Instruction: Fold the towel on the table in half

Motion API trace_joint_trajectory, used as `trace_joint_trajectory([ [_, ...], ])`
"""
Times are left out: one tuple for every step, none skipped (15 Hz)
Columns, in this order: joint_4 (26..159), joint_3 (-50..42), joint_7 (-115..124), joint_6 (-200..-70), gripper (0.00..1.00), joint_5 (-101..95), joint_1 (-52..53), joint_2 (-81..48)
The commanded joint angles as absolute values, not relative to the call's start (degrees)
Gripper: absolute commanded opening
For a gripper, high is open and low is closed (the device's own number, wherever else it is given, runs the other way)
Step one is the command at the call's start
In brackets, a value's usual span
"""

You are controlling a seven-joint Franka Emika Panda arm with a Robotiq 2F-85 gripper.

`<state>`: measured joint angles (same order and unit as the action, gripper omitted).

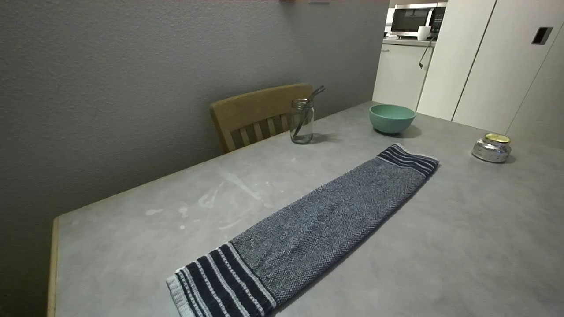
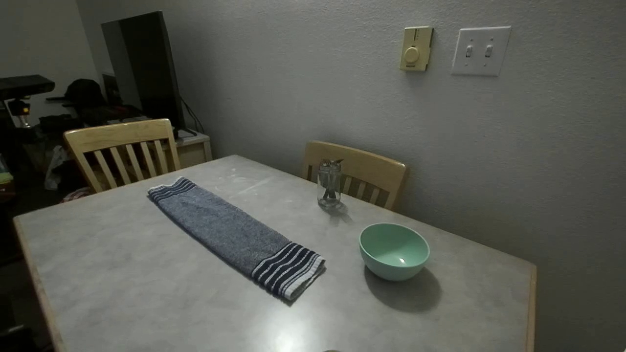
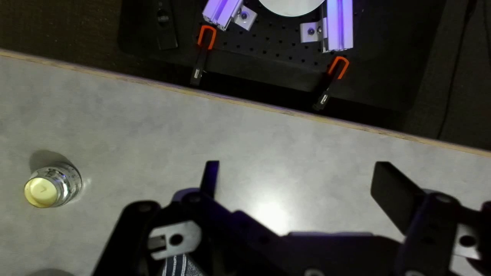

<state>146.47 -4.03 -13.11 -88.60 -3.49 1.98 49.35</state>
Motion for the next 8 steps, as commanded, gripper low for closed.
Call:
trace_joint_trajectory([
  [146.37,-4.21,-12.93,-88.50,1.00,-3.60,2.26,49.31],
  [146.37,-4.21,-12.93,-88.50,1.00,-3.60,2.26,49.31],
  [146.37,-4.21,-12.93,-88.50,1.00,-3.60,2.26,49.31],
  [146.37,-4.21,-12.93,-88.50,1.00,-3.60,2.26,49.31],
  [146.37,-4.21,-12.93,-88.50,1.00,-3.60,2.26,49.31],
  [146.37,-4.21,-12.93,-88.50,1.00,-3.60,2.26,49.31],
  [147.15,-3.62,-14.15,-89.97,1.00,-5.73,2.46,50.39],
  [147.48,-3.24,-14.26,-91.06,1.00,-7.18,2.37,50.52],
])
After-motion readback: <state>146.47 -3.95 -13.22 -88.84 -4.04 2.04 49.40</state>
